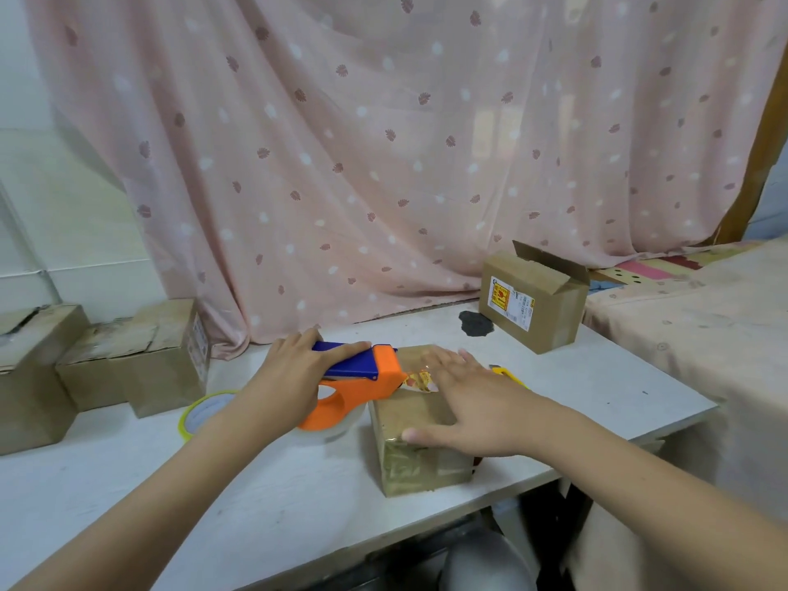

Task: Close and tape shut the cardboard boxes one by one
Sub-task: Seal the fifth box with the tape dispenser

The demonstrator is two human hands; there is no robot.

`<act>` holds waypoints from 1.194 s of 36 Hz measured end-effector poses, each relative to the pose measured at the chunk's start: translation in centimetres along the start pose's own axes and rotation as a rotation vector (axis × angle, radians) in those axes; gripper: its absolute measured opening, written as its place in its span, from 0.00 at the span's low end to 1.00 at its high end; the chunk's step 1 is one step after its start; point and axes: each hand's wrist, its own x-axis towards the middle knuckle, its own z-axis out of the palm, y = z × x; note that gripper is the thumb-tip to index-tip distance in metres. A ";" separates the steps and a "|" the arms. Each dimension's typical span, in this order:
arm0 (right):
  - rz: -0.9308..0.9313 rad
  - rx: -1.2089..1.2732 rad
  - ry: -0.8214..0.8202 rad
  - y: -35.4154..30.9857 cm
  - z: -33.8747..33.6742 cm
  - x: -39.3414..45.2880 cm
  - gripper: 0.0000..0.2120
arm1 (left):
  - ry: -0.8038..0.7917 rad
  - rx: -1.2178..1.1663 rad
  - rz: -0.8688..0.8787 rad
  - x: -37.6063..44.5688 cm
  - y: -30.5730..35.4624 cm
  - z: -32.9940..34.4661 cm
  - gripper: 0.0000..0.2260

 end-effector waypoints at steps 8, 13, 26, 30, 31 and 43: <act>-0.050 0.055 0.050 -1.2 2.9 2.7 0.52 | 0.013 -0.019 -0.002 -0.4 0.0 -0.1 0.40; -0.040 -0.014 0.087 -1.2 3.8 2.3 0.50 | -0.029 -0.048 0.010 -0.5 -0.6 -0.1 0.39; 0.007 -0.053 0.039 -1.6 3.3 2.0 0.52 | -0.008 -0.012 0.047 -2.2 -3.7 -0.8 0.40; 0.003 -0.052 0.026 -1.8 3.0 2.1 0.52 | -0.006 0.048 0.004 -4.6 -6.5 -0.6 0.42; 0.003 -0.036 0.019 -1.9 2.8 2.1 0.52 | -0.005 0.055 -0.001 -4.9 -6.7 -0.5 0.42; 0.373 0.133 0.154 -5.3 -0.4 6.3 0.12 | 0.034 0.067 -0.019 -5.3 -4.6 1.9 0.45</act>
